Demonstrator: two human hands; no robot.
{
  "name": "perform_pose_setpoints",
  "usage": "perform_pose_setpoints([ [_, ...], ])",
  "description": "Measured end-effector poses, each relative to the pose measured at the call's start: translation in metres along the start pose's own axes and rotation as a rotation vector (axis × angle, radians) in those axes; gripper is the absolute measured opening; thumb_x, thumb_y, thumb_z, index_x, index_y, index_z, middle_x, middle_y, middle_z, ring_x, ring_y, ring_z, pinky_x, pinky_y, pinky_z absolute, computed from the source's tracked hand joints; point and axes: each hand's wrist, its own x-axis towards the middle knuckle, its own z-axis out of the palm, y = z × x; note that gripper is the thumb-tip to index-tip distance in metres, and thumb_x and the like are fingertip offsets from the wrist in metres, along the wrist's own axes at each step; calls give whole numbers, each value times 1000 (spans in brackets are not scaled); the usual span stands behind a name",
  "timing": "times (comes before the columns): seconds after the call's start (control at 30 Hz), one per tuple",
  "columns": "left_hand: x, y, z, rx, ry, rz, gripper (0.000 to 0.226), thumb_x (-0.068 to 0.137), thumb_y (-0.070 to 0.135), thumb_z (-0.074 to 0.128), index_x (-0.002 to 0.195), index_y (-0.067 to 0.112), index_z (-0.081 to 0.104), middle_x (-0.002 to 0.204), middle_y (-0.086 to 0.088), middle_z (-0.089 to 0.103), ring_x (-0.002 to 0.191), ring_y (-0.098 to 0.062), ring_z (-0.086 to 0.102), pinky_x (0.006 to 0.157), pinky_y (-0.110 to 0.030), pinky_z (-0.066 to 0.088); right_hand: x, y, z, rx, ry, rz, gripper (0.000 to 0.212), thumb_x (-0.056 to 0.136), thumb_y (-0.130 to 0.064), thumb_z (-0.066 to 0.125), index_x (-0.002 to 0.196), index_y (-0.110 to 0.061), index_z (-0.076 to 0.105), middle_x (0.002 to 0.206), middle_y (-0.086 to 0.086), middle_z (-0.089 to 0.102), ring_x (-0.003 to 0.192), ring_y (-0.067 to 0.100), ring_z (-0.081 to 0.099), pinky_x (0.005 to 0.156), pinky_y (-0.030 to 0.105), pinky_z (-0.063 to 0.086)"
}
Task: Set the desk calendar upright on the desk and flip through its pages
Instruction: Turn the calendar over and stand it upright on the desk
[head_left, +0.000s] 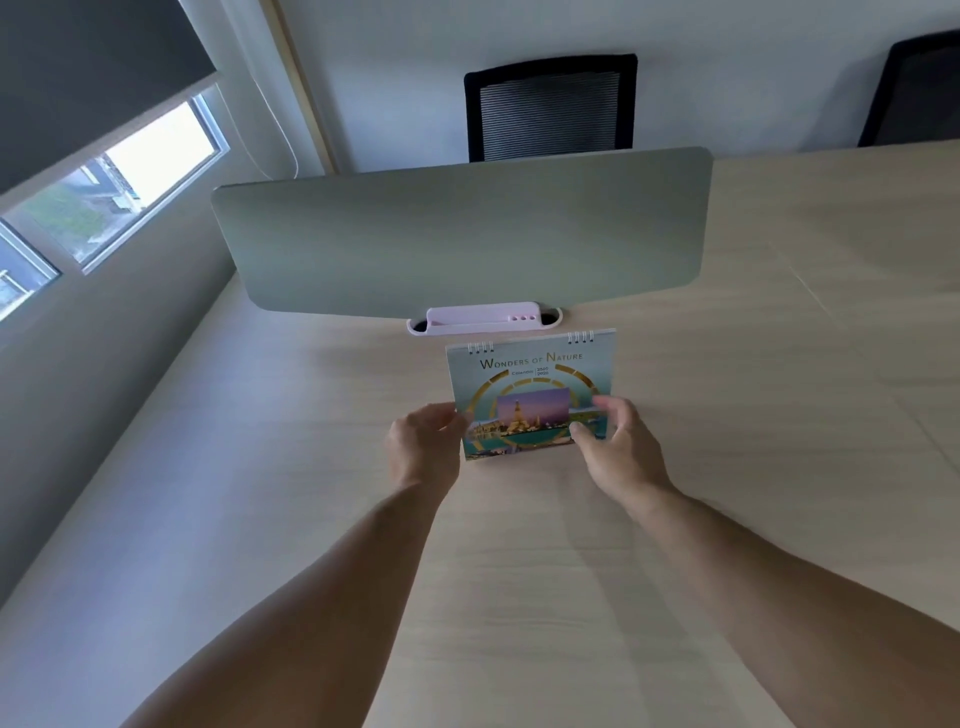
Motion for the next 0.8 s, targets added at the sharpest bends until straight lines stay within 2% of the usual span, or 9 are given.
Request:
perform_pose_setpoints([
  [0.1,2,0,-2,-46,-18,-52,21,82,36,85,99,24,83,91,6,82,75,-12,72,69,-30,61,5,-3,-4,46,8,-7,67,94,-35,65,153,-25,37,148,-2,55,127,23,57,96,27,43],
  [0.17,8,-1,-1,-53,-30,-75,18,77,38,88,88,28,78,89,12,80,82,-17,76,79,-40,65,12,-2,-7,22,-1,-24,61,94,-35,64,150,-26,43,147,-4,57,128,23,57,97,26,43],
  [0.33,20,-5,-2,-27,-37,-78,24,74,31,91,70,23,69,78,2,79,77,-24,74,75,-53,65,16,-1,-14,17,30,-40,46,95,-33,64,139,-25,55,138,-7,64,123,20,60,98,28,45],
  [0.43,21,-6,-6,-16,-49,-50,22,78,30,87,71,23,68,78,-1,78,73,-25,70,75,-54,64,19,2,-18,22,45,-56,41,94,-29,66,135,-25,61,132,-6,68,118,18,63,97,27,47],
  [0.53,15,-4,-8,-44,-37,-41,19,85,24,82,75,21,66,83,0,78,82,-30,74,76,-51,65,19,3,-23,39,57,-60,36,93,-26,68,128,-22,66,123,-4,73,106,13,66,93,25,49],
  [0.63,9,-4,-11,-69,4,-62,20,82,26,85,73,20,68,82,4,79,80,-24,76,72,-50,66,18,2,-28,50,64,-45,34,93,-28,68,126,-19,70,112,-3,74,94,10,63,83,22,47],
  [0.73,4,-2,-13,-100,71,-104,20,75,36,90,66,28,74,88,9,80,87,-23,76,72,-48,65,18,4,-29,66,47,-54,35,92,-30,69,125,-22,72,112,-2,77,92,12,66,76,20,50],
  [0.8,-1,0,-16,-138,80,-137,20,74,36,91,64,31,75,91,9,80,91,-24,75,72,-48,65,18,6,-29,104,27,-44,42,90,-33,71,131,-22,69,118,-2,76,100,15,70,85,28,57],
])
